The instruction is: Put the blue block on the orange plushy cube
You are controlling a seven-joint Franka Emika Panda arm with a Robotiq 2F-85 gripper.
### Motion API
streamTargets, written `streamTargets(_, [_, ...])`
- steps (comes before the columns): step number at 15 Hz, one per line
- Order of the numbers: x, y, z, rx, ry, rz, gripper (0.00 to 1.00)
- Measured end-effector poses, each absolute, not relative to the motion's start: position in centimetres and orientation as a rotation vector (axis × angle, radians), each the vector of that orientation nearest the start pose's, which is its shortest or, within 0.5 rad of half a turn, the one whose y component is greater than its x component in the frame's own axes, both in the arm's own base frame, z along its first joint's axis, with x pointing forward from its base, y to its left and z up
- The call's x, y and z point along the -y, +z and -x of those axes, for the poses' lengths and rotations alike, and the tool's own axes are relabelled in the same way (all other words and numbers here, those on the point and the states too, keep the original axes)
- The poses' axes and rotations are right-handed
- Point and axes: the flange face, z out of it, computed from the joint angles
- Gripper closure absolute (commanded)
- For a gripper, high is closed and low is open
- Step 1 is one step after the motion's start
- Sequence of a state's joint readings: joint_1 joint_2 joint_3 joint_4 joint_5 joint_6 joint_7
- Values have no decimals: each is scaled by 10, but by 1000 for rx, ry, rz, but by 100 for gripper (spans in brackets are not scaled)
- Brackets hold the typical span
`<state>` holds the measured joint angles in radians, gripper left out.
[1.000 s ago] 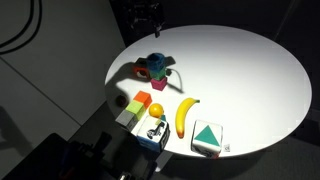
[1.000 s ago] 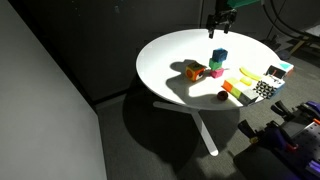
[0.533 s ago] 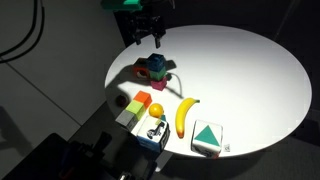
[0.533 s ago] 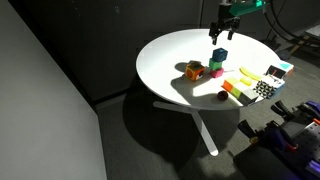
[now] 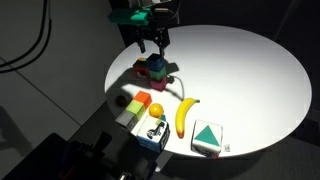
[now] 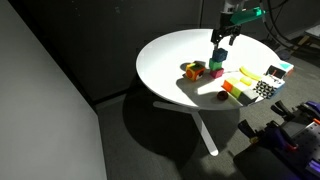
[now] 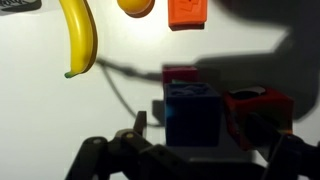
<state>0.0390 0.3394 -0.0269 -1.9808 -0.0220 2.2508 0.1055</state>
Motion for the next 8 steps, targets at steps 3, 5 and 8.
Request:
streamTargets(3, [-5,281,-601,-123,118,3168,0])
streamTargets(5, [-5,276,-601,-124,130,3168,0])
streamTargets(8, [-4,271,-600,-125,144,3169,0])
